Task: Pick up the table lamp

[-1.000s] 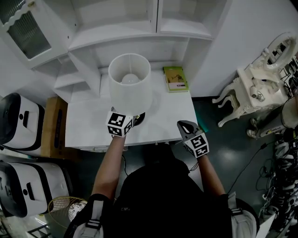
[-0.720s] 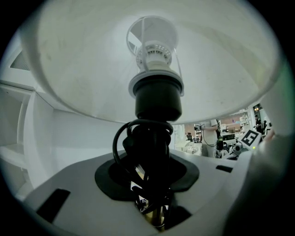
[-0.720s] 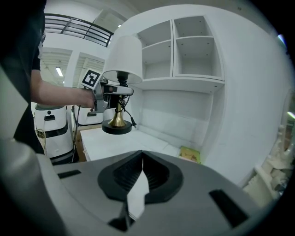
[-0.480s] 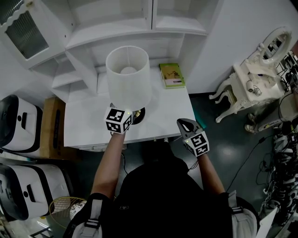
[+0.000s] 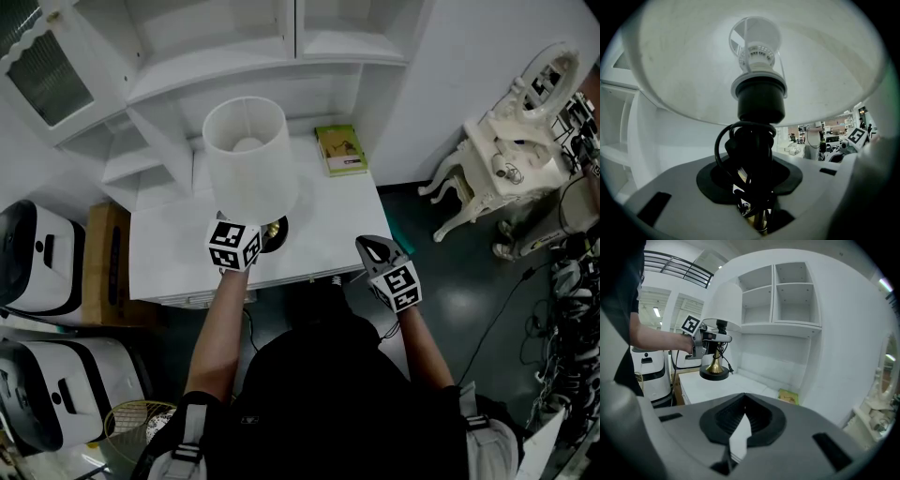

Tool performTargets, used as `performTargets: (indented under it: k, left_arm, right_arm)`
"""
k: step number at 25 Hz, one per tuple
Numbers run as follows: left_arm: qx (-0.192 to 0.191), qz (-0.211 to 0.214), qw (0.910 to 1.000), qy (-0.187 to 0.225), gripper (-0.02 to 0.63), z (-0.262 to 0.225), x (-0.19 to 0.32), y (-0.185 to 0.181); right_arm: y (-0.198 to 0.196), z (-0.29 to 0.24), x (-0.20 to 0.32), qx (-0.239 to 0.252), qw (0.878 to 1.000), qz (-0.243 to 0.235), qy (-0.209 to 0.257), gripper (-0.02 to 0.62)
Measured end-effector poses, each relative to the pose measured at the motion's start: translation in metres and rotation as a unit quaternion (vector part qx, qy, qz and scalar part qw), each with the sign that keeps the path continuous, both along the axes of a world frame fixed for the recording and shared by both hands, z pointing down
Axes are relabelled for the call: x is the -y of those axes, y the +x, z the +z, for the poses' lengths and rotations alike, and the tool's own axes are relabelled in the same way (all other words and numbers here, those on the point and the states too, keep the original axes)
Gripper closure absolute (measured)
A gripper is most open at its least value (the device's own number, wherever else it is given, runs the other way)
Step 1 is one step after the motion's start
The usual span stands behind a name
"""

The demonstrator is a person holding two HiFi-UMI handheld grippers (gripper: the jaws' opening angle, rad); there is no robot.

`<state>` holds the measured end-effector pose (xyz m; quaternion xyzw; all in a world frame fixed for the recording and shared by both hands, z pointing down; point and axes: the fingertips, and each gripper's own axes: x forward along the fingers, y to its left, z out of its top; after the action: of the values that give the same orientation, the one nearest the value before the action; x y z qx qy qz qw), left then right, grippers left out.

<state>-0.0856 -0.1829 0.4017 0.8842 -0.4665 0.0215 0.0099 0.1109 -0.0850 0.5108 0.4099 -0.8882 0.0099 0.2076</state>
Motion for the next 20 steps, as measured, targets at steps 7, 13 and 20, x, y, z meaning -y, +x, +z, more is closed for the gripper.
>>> performTargets:
  k: [7,13,20]
  left_arm:
    - [0.007,0.000,1.0000,-0.007,0.457,0.0083,-0.0028,-0.0008]
    - [-0.002,0.004,1.0000,-0.005,0.457,0.0095,-0.0041,-0.0007]
    - [0.002,0.003,1.0000,-0.004,0.457,0.0101,-0.0035,-0.0010]
  right_arm:
    - [-0.0001,-0.0062,0.0012,0.016,1.000,0.005,-0.005,0.588]
    - [0.0015,-0.0047,0.0018,0.013,1.000,0.007,-0.006,0.588]
    - [-0.0006,-0.0051,0.0032,0.005,1.000,0.005,-0.006,0.588]
